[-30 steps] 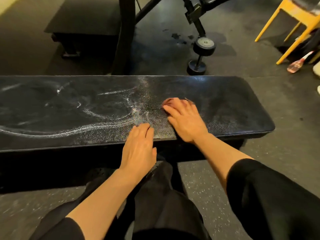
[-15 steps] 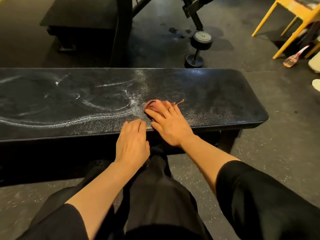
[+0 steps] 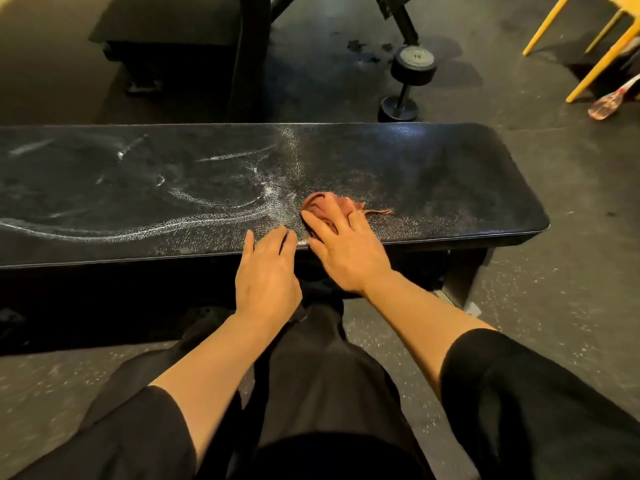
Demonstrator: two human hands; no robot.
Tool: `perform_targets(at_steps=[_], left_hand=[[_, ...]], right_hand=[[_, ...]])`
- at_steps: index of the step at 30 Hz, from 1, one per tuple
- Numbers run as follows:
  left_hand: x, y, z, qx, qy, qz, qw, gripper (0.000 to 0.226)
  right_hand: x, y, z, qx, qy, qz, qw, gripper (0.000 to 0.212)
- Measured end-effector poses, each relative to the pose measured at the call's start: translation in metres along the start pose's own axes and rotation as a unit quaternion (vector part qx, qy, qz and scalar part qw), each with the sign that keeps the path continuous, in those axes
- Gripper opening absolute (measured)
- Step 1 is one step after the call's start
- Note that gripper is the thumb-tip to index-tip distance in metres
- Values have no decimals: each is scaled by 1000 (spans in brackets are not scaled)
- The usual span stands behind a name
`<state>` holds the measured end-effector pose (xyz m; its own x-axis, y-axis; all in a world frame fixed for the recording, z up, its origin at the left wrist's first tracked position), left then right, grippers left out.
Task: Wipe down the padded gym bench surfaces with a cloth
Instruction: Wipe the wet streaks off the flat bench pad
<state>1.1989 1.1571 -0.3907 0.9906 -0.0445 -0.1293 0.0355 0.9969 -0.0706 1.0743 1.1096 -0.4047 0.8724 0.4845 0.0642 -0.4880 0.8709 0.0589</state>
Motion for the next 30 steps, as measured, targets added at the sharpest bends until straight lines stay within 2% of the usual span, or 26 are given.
perform_targets(at_steps=[2, 5, 8, 11, 15, 18, 20, 23, 26, 29, 30], left_hand=[[0, 2, 0, 7, -6, 1, 1000, 67], [-3, 5, 0, 6, -8, 5, 1000, 69], [-16, 4, 1, -19, 22, -12, 1000, 67], [-37, -3, -1, -16, 39, -56, 998, 66], [-52, -10, -3, 11, 31, -87, 996, 67], [-55, -11, -4, 21, 18, -95, 995, 65], [-59, -12, -3, 11, 27, -96, 995, 64], [-74, -15, 3, 10, 44, -103, 994, 66], [-86, -20, 8, 3, 66, -115, 991, 65], [-84, -27, 14, -9, 69, -106, 992, 63], [-81, -29, 16, -10, 71, -98, 993, 63]], right_hand=[[-30, 9, 2, -6, 17, 13, 1000, 64], [-92, 30, 2, -2, 14, -90, 996, 63], [-95, 30, -7, 3, 10, -172, 985, 57], [-50, 22, -11, 4, 11, -133, 991, 70], [-53, 40, 7, 7, 26, -55, 998, 63], [-103, 55, 11, 15, 40, -115, 992, 62], [-123, 64, 18, -1, 12, -161, 987, 53], [-126, 66, 47, -105, -89, -216, 967, 48], [-115, 59, 86, -253, -111, -226, 934, 25], [-103, 49, 111, -364, -83, -235, 897, 33], [-97, 45, 112, -376, -89, -221, 895, 38]])
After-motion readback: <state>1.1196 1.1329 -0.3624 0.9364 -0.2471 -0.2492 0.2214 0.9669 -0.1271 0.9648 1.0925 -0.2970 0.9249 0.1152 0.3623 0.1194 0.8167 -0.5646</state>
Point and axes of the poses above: each hand's wrist, its own y-axis away from the middle knuckle, its own z-axis out of the back of the hand, x = y × z, the point moved 5 cm from there along -y, towards the middle knuckle, and after that the axes turned 8 degrees about z, right-handed, at the moved point
